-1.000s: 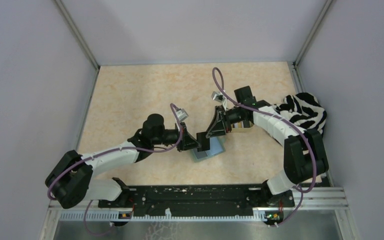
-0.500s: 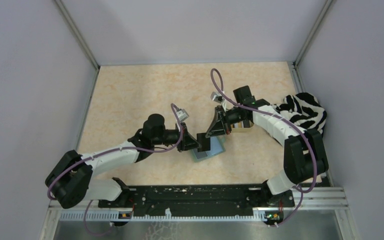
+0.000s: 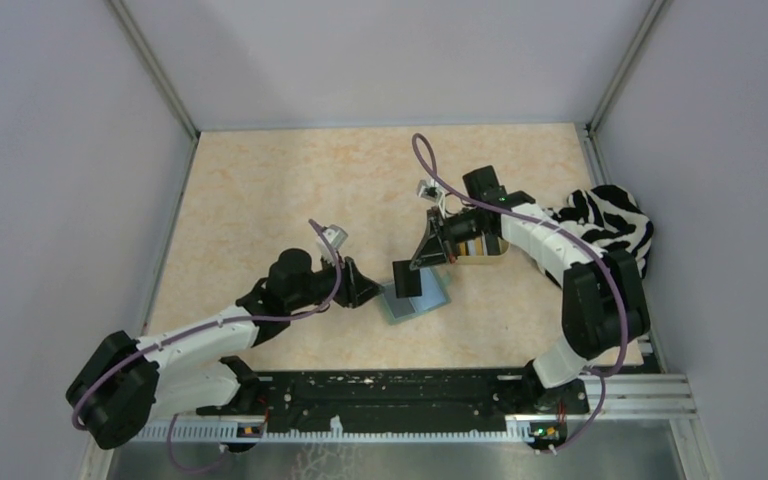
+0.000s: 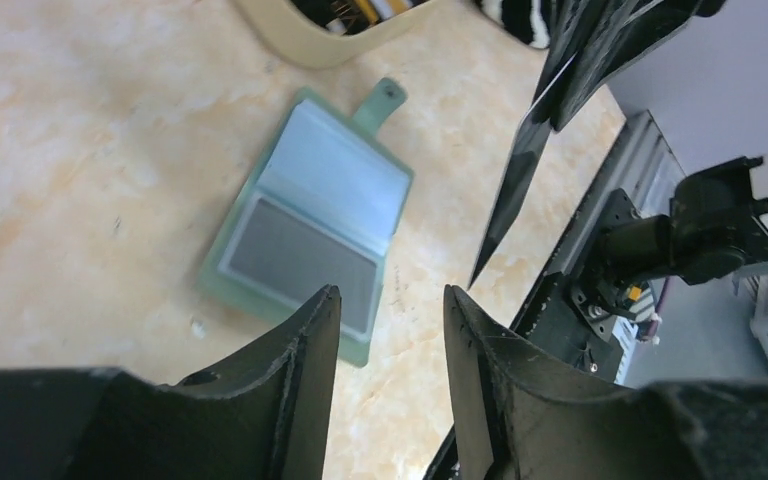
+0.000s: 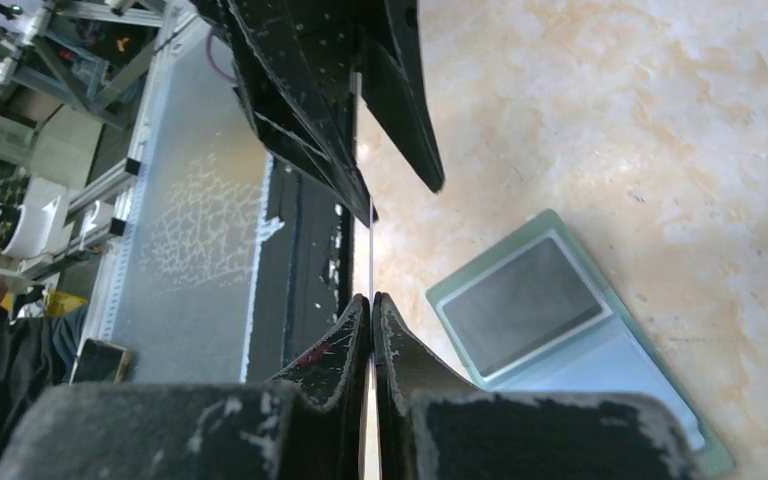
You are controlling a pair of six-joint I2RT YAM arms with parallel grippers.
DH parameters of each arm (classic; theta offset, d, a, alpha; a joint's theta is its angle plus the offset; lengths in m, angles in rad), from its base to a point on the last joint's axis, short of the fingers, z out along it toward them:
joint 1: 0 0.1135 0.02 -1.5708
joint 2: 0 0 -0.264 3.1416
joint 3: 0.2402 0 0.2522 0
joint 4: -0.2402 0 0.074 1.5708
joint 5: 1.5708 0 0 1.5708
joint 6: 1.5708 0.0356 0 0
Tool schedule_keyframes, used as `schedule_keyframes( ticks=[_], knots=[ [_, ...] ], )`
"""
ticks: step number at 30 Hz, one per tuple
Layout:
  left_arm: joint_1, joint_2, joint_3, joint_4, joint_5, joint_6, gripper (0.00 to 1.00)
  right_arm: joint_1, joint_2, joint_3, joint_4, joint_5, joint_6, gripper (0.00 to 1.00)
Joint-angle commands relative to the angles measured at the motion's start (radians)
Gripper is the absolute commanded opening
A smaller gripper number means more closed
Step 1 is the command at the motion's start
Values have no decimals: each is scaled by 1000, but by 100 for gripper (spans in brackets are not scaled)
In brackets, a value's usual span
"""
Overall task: Put the credit cards into the card holder
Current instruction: Insert the credit card into the card holder.
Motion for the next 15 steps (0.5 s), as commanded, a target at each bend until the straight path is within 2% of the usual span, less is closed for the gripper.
schedule_keyframes(
  ticks=[1, 8, 15],
  knots=[
    [1, -66, -85, 30, -122, -98, 49, 7, 18, 14, 88, 107, 86, 0],
    [1, -35, -194, 276, -14, -268, 46, -19, 57, -24, 170, 243, 198, 0],
    [0, 113, -187, 430, 62, -341, 39, -20, 97, -30, 181, 292, 222, 0]
  ],
)
